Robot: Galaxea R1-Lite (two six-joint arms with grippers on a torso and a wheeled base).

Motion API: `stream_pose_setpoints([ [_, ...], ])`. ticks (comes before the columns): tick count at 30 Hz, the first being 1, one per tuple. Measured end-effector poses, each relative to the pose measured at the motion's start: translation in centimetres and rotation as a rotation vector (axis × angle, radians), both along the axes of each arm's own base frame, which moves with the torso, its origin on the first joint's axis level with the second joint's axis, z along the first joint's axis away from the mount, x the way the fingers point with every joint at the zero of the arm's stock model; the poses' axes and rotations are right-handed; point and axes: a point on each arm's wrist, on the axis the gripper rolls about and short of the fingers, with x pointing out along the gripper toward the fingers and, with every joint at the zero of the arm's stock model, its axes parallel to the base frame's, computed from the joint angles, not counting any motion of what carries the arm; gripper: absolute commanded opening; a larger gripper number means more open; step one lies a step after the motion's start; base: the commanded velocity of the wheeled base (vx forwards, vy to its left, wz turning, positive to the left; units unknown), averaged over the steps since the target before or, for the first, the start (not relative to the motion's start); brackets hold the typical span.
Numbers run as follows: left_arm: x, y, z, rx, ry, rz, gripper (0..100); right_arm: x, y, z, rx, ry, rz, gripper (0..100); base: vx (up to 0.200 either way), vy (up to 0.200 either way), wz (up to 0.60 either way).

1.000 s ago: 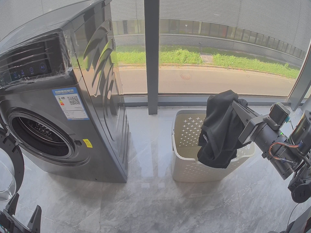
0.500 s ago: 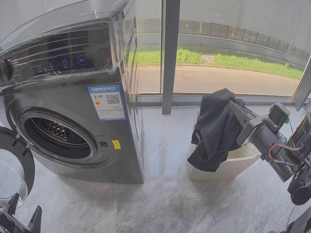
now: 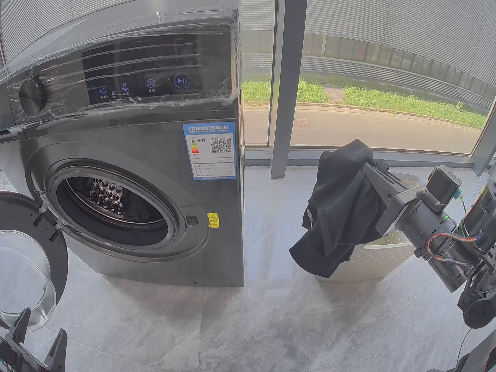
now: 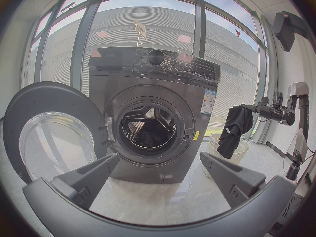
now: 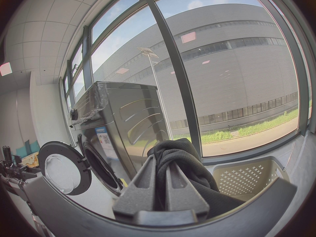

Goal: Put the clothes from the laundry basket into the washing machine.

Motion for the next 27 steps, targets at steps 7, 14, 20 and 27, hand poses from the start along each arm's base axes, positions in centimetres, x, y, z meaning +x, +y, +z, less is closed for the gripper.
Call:
stream_pose_setpoints([
  [7,0.01,0.0,-0.02,0.0,0.0,0.001,100,-0.07,-0.04,-0.26,-0.007,0.009,0.001,0,-0.114,0.0,0.0],
  [14,0.0,0.0,-0.01,0.0,0.001,-0.001,100,-0.13,-0.06,-0.51,-0.014,0.017,0.002,0,0.0,0.114,0.0],
  [20,-0.01,0.0,0.03,0.0,0.0,-0.001,100,-0.2,0.05,-0.63,-0.017,0.022,0.008,0,0.0,0.2,0.0],
  [27,-0.01,-0.01,0.01,0.0,0.002,-0.003,100,-0.14,0.15,-0.78,-0.019,0.027,0.009,0,0.0,0.2,0.0],
])
